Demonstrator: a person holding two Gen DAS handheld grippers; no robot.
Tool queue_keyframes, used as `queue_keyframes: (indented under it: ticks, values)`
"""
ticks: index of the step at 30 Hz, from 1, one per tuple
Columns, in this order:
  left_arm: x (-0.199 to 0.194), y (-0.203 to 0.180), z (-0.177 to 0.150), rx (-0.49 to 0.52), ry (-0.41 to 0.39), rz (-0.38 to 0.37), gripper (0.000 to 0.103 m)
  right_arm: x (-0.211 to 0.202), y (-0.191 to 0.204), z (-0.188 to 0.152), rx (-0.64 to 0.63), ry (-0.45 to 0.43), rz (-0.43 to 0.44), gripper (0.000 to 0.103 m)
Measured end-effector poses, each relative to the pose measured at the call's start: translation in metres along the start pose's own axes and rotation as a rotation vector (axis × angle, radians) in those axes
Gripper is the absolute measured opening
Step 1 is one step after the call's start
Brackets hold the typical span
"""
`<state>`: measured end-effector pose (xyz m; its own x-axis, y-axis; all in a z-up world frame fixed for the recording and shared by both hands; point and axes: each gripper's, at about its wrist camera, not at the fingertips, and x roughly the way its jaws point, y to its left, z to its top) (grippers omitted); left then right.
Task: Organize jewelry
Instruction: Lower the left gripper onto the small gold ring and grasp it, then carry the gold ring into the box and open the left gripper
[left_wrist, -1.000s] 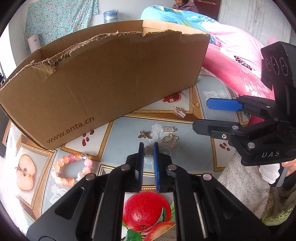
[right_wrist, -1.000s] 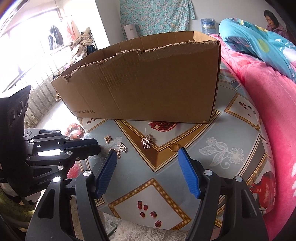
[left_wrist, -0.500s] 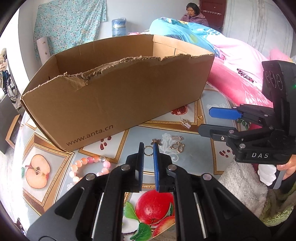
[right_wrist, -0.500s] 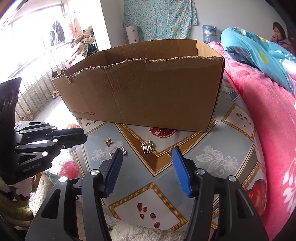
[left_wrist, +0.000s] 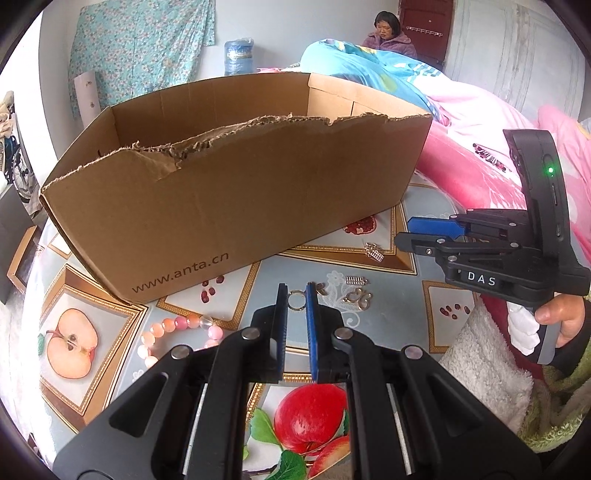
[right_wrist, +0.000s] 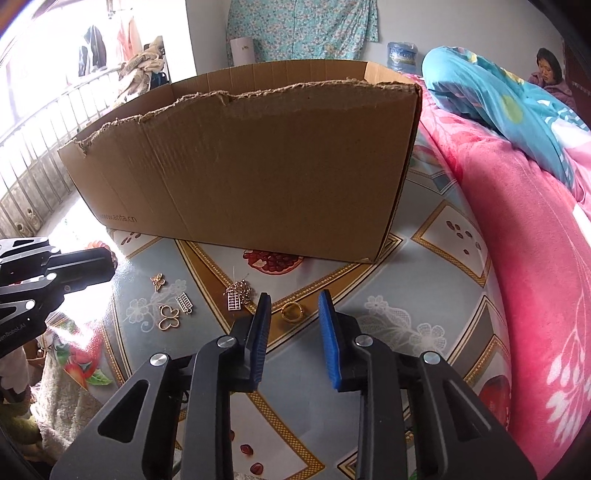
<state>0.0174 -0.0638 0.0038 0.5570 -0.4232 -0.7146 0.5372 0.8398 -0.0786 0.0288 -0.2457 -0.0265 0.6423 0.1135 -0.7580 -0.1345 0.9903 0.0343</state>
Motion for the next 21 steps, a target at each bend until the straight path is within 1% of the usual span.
queue_keyframes:
  ticks: [2, 4, 5, 14, 17, 21]
  values:
    - [0.001, 0.000, 0.001, -0.002, 0.001, -0.005, 0.009, 0.002, 0.001, 0.000, -0.004, -0.009, -0.010, 0.024]
    - [0.003, 0.000, 0.002, -0.002, 0.004, -0.007, 0.009, 0.004, 0.001, 0.000, -0.003, -0.009, -0.007, 0.019]
    - [0.003, 0.000, 0.002, -0.001, 0.003, -0.008, 0.009, 0.005, 0.001, 0.001, -0.002, -0.010, -0.002, 0.013]
    - [-0.001, -0.002, 0.003, 0.006, -0.010, -0.004, 0.009, 0.002, -0.004, 0.001, 0.026, -0.015, 0.006, 0.013]
    - [-0.008, -0.003, 0.003, 0.011, -0.023, 0.003, 0.009, -0.004, -0.006, 0.001, 0.033, -0.032, 0.008, 0.013]
    - [-0.023, -0.005, 0.005, 0.015, -0.059, 0.004, 0.009, -0.023, -0.001, 0.002, 0.030, -0.076, 0.010, 0.013]
